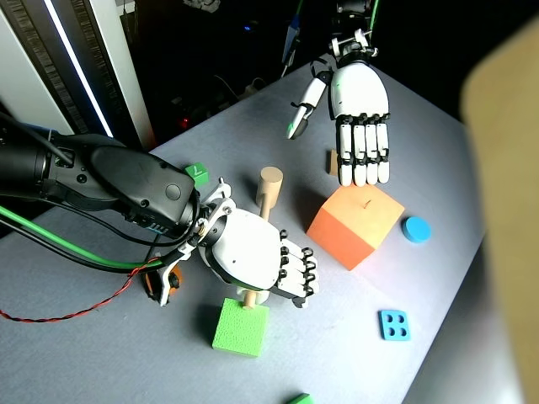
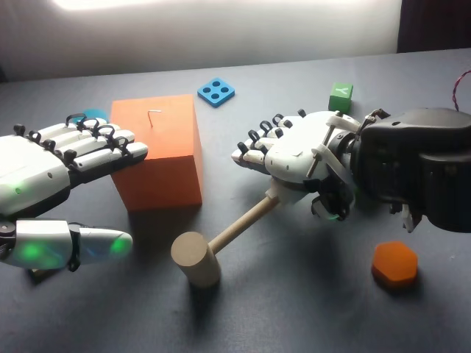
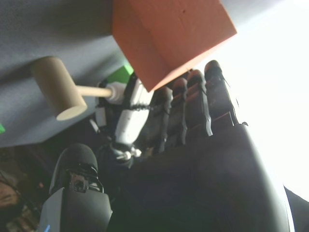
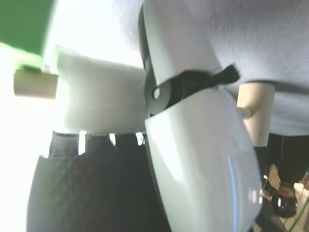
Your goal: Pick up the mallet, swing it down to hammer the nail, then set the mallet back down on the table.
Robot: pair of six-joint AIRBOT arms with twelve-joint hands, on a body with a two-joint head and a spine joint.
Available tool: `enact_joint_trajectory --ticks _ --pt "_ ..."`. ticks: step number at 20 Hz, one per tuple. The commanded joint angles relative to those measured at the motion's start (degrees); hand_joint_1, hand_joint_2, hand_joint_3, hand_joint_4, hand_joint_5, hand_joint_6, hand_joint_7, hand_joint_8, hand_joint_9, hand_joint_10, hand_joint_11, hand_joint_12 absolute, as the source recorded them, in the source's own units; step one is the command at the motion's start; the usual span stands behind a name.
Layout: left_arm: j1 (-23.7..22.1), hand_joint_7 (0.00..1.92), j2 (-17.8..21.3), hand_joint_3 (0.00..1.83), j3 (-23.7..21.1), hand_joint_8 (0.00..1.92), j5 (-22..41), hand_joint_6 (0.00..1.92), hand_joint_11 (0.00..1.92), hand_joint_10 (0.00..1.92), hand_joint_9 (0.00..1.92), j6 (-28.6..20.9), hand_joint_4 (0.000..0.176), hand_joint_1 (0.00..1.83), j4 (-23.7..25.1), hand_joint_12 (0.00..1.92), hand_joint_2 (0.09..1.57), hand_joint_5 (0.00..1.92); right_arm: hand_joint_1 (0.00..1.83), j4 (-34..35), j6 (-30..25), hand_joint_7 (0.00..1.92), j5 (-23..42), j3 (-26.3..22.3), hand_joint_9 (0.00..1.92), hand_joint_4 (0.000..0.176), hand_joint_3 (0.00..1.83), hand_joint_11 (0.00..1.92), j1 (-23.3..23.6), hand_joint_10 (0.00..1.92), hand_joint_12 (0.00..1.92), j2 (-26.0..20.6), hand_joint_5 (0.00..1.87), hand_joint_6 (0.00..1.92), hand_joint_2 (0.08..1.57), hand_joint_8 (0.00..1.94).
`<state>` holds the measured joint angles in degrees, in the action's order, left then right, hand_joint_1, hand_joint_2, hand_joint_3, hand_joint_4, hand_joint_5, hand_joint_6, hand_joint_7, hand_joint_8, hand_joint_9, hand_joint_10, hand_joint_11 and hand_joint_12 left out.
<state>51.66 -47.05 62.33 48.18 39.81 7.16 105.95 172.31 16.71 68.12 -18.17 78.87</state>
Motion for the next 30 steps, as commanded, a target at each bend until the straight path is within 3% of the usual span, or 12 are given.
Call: enact_joint_trajectory --ticks 1,15,18,19,20,21,22,23,25,28,29,30 --pt "-0.3 0.01 -0.2 0.00 0.2 0.00 5.9 0.00 0.00 0.00 0.00 0.1 0.000 0.00 -1.5 0.01 1.17 0.04 1.39 -1.6 0.1 0.02 -1.1 0.1 0.06 0.000 0.00 0.00 0.0 0.01 0.70 0.1 0.00 0.00 1.00 0.00" --pt "-0.1 0.03 -0.4 0.01 -0.1 0.00 3.6 0.01 0.02 0.00 0.03 0.6 0.000 0.00 -1.9 0.02 1.20 0.07 1.34 -1.6 0.1 0.14 -1.2 0.7 0.19 0.000 0.00 0.00 -0.3 0.03 1.11 0.7 0.09 0.01 1.00 0.01" --pt "-0.1 0.02 -0.4 0.01 -0.2 0.00 3.4 0.00 0.00 0.00 0.02 0.5 0.000 0.00 -1.9 0.02 1.20 0.04 1.35 -1.7 0.1 0.41 -1.2 0.7 0.42 0.000 0.00 0.00 -0.3 0.11 1.39 0.7 0.32 0.06 0.95 0.06" --pt "-0.1 0.01 -0.4 0.01 -0.2 0.00 3.4 0.00 0.00 0.00 0.00 0.5 0.000 0.00 -1.9 0.00 1.20 0.02 1.37 -1.7 0.1 0.62 -1.2 0.7 0.55 0.000 0.00 0.16 -0.3 0.43 1.44 0.7 0.49 0.19 0.97 0.20" --pt "-0.1 0.00 -0.4 0.01 -0.2 0.00 3.3 0.00 0.00 0.00 0.00 0.5 0.000 0.00 -1.9 0.00 1.20 0.00 1.36 -1.7 0.1 0.60 -1.2 0.7 0.57 0.000 0.00 0.31 -0.3 0.89 1.49 0.6 0.53 0.55 0.97 0.70" --pt "-0.1 0.00 -0.4 0.01 -0.2 0.00 3.3 0.00 0.00 0.00 0.00 0.5 0.000 0.00 -1.9 0.00 1.20 0.00 1.36 -1.7 0.1 0.60 -1.2 0.7 0.57 0.000 0.00 0.31 -0.3 0.89 1.49 0.6 0.53 0.55 0.97 0.70" --pt "-0.1 0.01 -0.4 0.00 -0.3 0.00 3.2 0.01 0.00 0.00 0.01 0.5 0.000 0.00 -1.9 0.00 1.20 0.02 1.34 -1.7 0.1 0.81 -1.3 0.7 0.58 0.000 0.02 0.36 -0.3 1.33 1.63 0.5 0.50 1.18 1.10 1.19" --pt "-0.1 0.02 -0.4 0.01 -0.3 0.01 3.2 0.01 0.00 0.00 0.01 0.4 0.000 0.00 -1.9 0.00 1.20 0.02 1.21 -1.7 0.1 0.84 -1.4 0.7 0.65 0.000 0.02 0.37 -0.3 1.42 1.66 0.5 0.70 1.27 1.18 1.30" --pt "-0.1 0.03 -0.4 0.01 -0.3 0.01 3.2 0.01 0.01 0.01 0.02 0.4 0.000 0.00 -1.9 0.00 1.21 0.03 1.32 -1.7 0.1 0.82 -1.5 0.7 0.75 0.000 0.03 0.36 -0.3 1.37 1.67 0.4 0.70 1.38 1.19 1.35" --pt "-0.1 0.05 -0.4 0.01 -0.3 0.01 3.2 0.01 0.04 0.01 0.05 0.4 0.000 0.00 -1.9 0.02 1.21 0.04 1.14 -1.7 0.1 0.78 -1.6 0.5 0.71 0.000 0.04 0.34 -0.1 1.60 1.74 -0.1 0.66 1.47 1.25 1.45" --pt "-0.1 0.04 -0.4 0.01 -0.3 0.01 3.2 0.00 0.02 0.01 0.03 0.4 0.000 0.00 -1.9 0.01 1.22 0.03 1.10 -1.7 0.1 0.85 -1.6 0.4 0.86 0.000 0.03 0.52 -0.1 1.86 1.89 -0.2 0.71 1.44 1.24 1.84" --pt "-0.1 0.04 -0.4 0.01 -0.3 0.01 3.2 0.00 0.02 0.01 0.03 0.4 0.000 0.00 -1.9 0.01 1.22 0.03 1.10 -1.7 0.1 0.85 -1.7 0.3 0.86 0.000 0.03 0.52 0.0 1.86 1.89 -0.4 0.71 1.44 1.24 1.84"
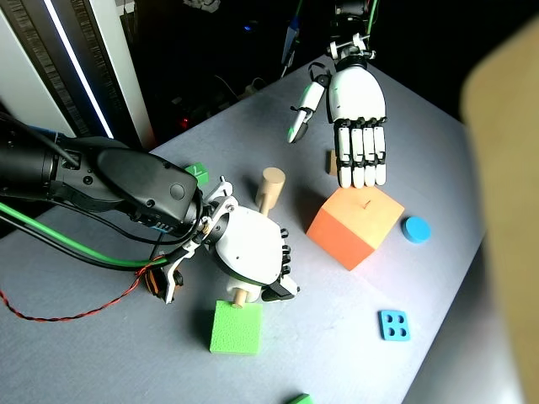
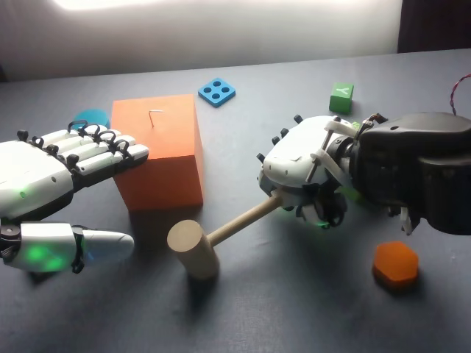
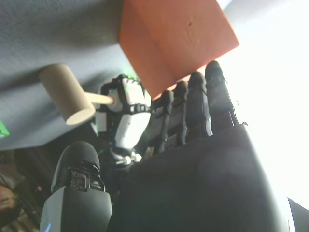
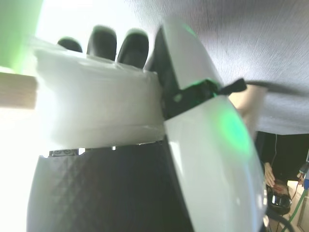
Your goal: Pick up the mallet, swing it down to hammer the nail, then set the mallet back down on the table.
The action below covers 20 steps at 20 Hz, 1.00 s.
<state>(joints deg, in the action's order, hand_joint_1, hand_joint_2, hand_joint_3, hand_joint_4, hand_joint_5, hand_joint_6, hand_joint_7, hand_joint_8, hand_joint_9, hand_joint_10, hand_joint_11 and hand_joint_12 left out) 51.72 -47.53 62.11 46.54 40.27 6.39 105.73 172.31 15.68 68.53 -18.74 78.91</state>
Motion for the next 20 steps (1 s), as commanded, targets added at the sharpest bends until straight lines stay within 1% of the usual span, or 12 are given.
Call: enact_joint_trajectory --ticks 1,2,4,5,6,7,8,9,10,11,15,20 --pt "-0.2 0.03 0.0 0.01 -0.1 0.00 4.9 0.00 0.02 0.01 0.03 -0.1 0.000 0.00 -1.1 0.01 1.23 0.03 1.09 -1.5 0.1 1.06 -0.6 -0.3 1.15 0.000 0.01 0.90 0.6 1.91 1.91 -0.6 0.72 1.40 1.25 1.92" --pt "-0.2 0.04 0.0 0.01 -0.1 0.01 4.9 0.01 0.02 0.01 0.04 -0.1 0.000 0.00 -1.1 0.01 1.24 0.04 1.06 -1.5 0.1 1.29 -0.6 -0.6 1.43 0.000 0.01 1.32 0.6 1.92 1.92 -0.9 0.68 1.49 1.28 1.94" --pt "-0.2 0.04 0.0 0.01 -0.1 0.00 4.8 0.00 0.02 0.00 0.03 -0.1 0.000 0.00 -1.1 0.01 1.24 0.03 1.03 -1.7 0.1 1.35 -0.7 -1.1 1.50 0.000 0.02 1.46 0.6 1.92 1.92 -1.3 0.64 1.58 1.31 1.94" --pt "-0.2 0.03 0.0 0.01 -0.1 0.00 4.8 0.00 0.02 0.00 0.04 -0.1 0.000 0.00 -1.1 0.02 1.24 0.04 0.92 -2.2 0.1 1.46 -0.7 -1.4 1.59 0.000 0.03 1.63 0.6 1.92 1.92 -1.6 0.77 1.85 1.35 1.94" --pt "-0.2 0.04 0.0 0.01 -0.1 0.01 4.8 0.01 0.04 0.01 0.05 -0.1 0.000 0.00 -1.1 0.02 1.23 0.05 0.68 -2.7 0.1 1.54 -0.7 -1.7 1.64 0.000 0.03 1.74 0.6 1.92 1.92 -1.8 1.03 1.91 1.41 1.94" --pt "-0.2 0.04 0.0 0.01 -0.1 0.00 4.8 0.00 0.03 0.00 0.04 -0.1 0.000 0.00 -1.1 0.02 1.23 0.04 0.55 -2.8 0.1 1.61 -0.7 -2.0 1.72 0.000 0.03 1.87 0.6 1.92 1.92 -2.0 1.19 1.92 1.45 1.94" --pt "-0.1 0.03 0.0 0.01 -0.1 0.00 4.8 0.00 0.02 0.00 0.03 -0.1 0.000 0.00 -1.1 0.02 1.23 0.03 0.39 -2.8 0.1 1.65 -0.7 -2.3 1.77 0.000 0.03 1.91 0.7 1.92 1.92 -2.2 1.31 1.92 1.50 1.94" --pt "-0.1 0.04 0.0 0.01 -0.1 0.01 4.8 0.00 0.02 0.00 0.04 -0.1 0.000 0.00 -1.1 0.02 1.24 0.04 0.31 -2.8 0.1 1.67 -0.7 -2.5 1.77 0.000 0.03 1.92 0.8 1.92 1.92 -2.5 1.46 1.92 1.56 1.94" --pt "-0.1 0.05 0.0 0.01 -0.1 0.01 4.8 0.01 0.02 0.00 0.04 -0.1 0.000 0.00 -1.1 0.02 1.24 0.04 0.33 -2.8 0.1 1.66 -0.7 -2.9 1.76 0.112 0.05 1.92 0.9 1.92 1.92 -3.0 1.50 1.92 1.57 1.94" --pt "-0.1 0.06 0.0 0.01 -0.1 0.01 4.8 0.01 0.04 0.01 0.06 -0.1 0.000 0.00 -1.1 0.03 1.23 0.06 0.35 -2.8 0.1 1.65 -0.6 -3.5 1.74 0.173 0.10 1.92 1.0 1.92 1.92 -3.5 1.44 1.92 1.57 1.94" --pt "-0.1 0.05 0.0 0.00 -0.1 0.00 4.9 0.01 0.02 0.00 0.04 -0.1 0.000 0.00 -1.1 0.03 1.23 0.05 0.42 -2.8 0.1 1.63 -0.5 -7.2 1.73 0.176 0.13 1.92 2.1 1.92 1.92 -6.9 1.43 1.92 1.57 1.94" --pt "-0.1 0.07 0.0 0.00 -0.2 0.01 4.9 0.01 0.02 0.01 0.06 -0.2 0.000 0.00 -1.1 0.03 1.24 0.06 0.50 -2.8 0.1 1.58 0.4 -13.4 1.69 0.176 0.11 1.88 4.1 1.92 1.92 -13.2 1.41 1.92 1.57 1.94"
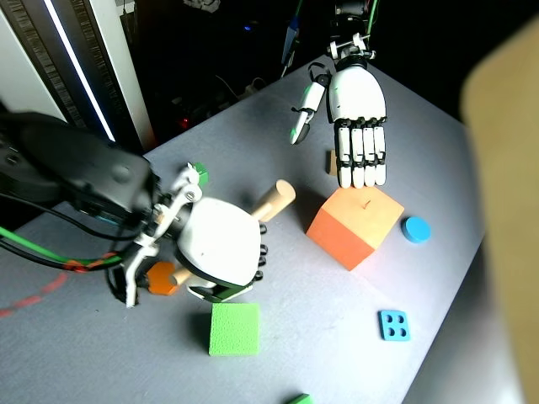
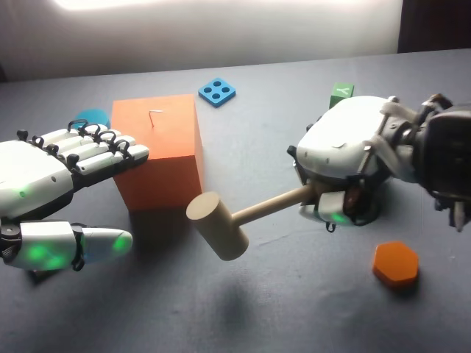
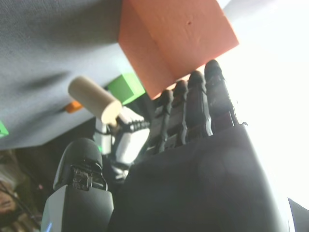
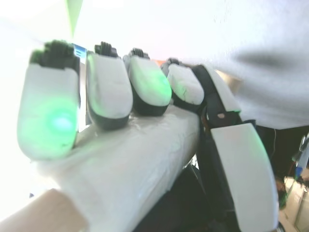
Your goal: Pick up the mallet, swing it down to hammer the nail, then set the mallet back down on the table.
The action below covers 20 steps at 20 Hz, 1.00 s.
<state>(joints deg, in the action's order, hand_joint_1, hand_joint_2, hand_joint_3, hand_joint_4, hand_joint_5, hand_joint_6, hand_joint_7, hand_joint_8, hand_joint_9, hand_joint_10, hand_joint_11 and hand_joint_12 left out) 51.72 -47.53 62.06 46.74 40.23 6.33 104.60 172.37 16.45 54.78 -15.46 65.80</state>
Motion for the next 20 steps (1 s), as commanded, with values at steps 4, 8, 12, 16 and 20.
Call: enact_joint_trajectory --ticks 4,8,12,16,20 --pt "-0.1 0.08 0.0 0.00 -0.1 0.01 4.8 0.01 0.02 0.01 0.07 -0.2 0.000 0.00 -1.0 0.04 1.24 0.07 0.54 -1.7 -0.2 1.60 0.6 -3.0 1.71 0.176 0.07 1.90 3.0 1.92 1.92 -4.4 1.41 1.92 1.57 1.94" --pt "-0.1 0.09 0.1 0.00 -0.1 0.01 4.8 0.01 0.03 0.01 0.08 -0.2 0.000 0.00 -1.0 0.06 1.24 0.08 0.54 -25.3 -24.2 1.61 -0.3 -3.3 1.72 0.176 0.07 1.89 4.1 1.92 1.92 -7.4 1.42 1.92 1.57 1.94" --pt "-0.1 0.08 0.1 0.00 -0.1 0.00 4.8 0.00 0.02 0.01 0.07 -0.3 0.000 0.00 -1.0 0.06 1.24 0.06 0.49 -58.6 -51.6 1.62 8.1 -3.1 1.71 0.176 0.07 1.89 2.0 1.92 1.92 -8.1 1.42 1.92 1.57 1.94" --pt "-0.1 0.10 0.1 0.00 0.0 0.00 4.8 0.00 0.00 0.00 0.10 -0.4 0.000 0.00 -1.1 0.20 1.24 0.08 0.49 -57.8 -52.2 1.61 13.4 -3.1 1.71 0.176 0.07 1.89 1.6 1.92 1.92 -7.4 1.41 1.92 1.57 1.94" --pt "-0.1 0.09 0.0 0.00 0.1 0.00 4.8 0.00 0.00 0.00 0.09 -0.4 0.000 0.00 -1.1 0.15 1.25 0.06 0.52 -50.9 -49.8 1.62 16.6 -1.8 1.72 0.176 0.08 1.90 4.3 1.92 1.92 -5.0 1.42 1.92 1.57 1.94"
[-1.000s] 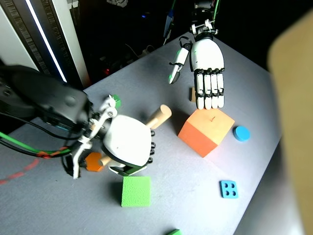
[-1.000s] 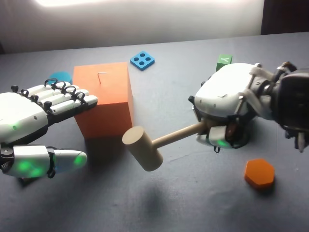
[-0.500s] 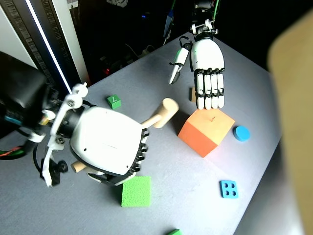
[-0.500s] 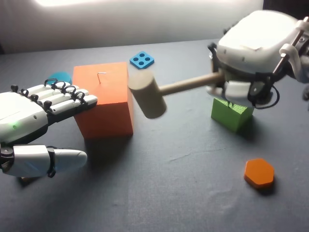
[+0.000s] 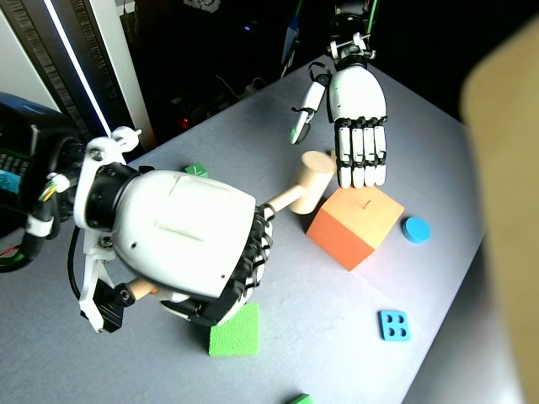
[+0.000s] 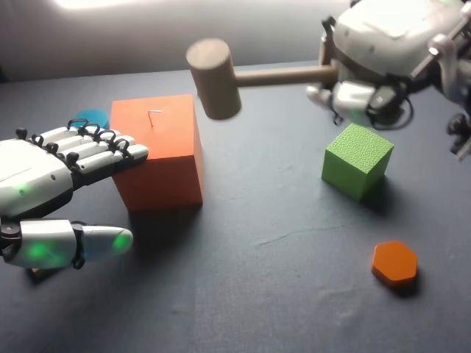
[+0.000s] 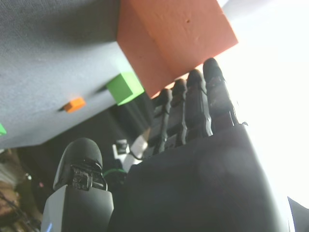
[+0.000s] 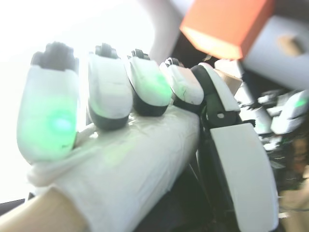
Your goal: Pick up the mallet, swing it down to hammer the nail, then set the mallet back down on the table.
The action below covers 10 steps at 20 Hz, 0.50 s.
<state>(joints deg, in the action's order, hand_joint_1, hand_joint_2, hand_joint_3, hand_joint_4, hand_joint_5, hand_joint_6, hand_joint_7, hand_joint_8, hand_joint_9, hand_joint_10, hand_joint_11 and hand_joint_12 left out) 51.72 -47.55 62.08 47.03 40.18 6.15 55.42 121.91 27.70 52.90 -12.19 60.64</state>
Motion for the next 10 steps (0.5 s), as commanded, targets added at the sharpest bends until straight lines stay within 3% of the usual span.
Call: enact_joint_trajectory --ticks 1,3,6,10 --pt "-0.1 0.09 0.1 0.00 0.1 0.00 4.5 0.00 0.00 0.00 0.09 -0.4 0.000 0.00 -0.9 0.15 1.25 0.06 0.52 -1.3 1.5 1.62 5.6 0.4 1.72 0.176 0.08 1.90 1.3 1.92 1.92 0.7 1.42 1.92 1.57 1.94" --pt "-0.1 0.05 0.1 0.00 0.1 0.00 4.5 0.00 0.00 0.00 0.05 -0.4 0.000 0.00 -0.9 0.06 1.26 0.05 0.60 -1.0 2.7 1.61 6.2 1.7 1.72 0.176 0.06 1.90 1.9 1.92 1.92 2.7 1.41 1.92 1.57 1.94" --pt "-0.1 0.05 0.0 0.00 0.2 0.00 4.5 0.00 0.00 0.00 0.05 -0.4 0.000 0.00 -0.9 0.01 1.25 0.04 0.59 -0.9 3.3 1.66 6.8 4.3 1.76 0.176 0.11 1.92 3.0 1.92 1.92 6.2 1.48 1.92 1.57 1.94" --pt "-0.1 0.07 0.0 0.00 0.3 0.00 4.5 0.01 0.03 0.00 0.07 -0.4 0.000 0.00 -0.9 0.02 1.25 0.07 0.58 -0.8 3.7 1.63 6.8 7.1 1.74 0.176 0.10 1.92 4.1 1.92 1.92 9.7 1.44 1.92 1.57 1.94"
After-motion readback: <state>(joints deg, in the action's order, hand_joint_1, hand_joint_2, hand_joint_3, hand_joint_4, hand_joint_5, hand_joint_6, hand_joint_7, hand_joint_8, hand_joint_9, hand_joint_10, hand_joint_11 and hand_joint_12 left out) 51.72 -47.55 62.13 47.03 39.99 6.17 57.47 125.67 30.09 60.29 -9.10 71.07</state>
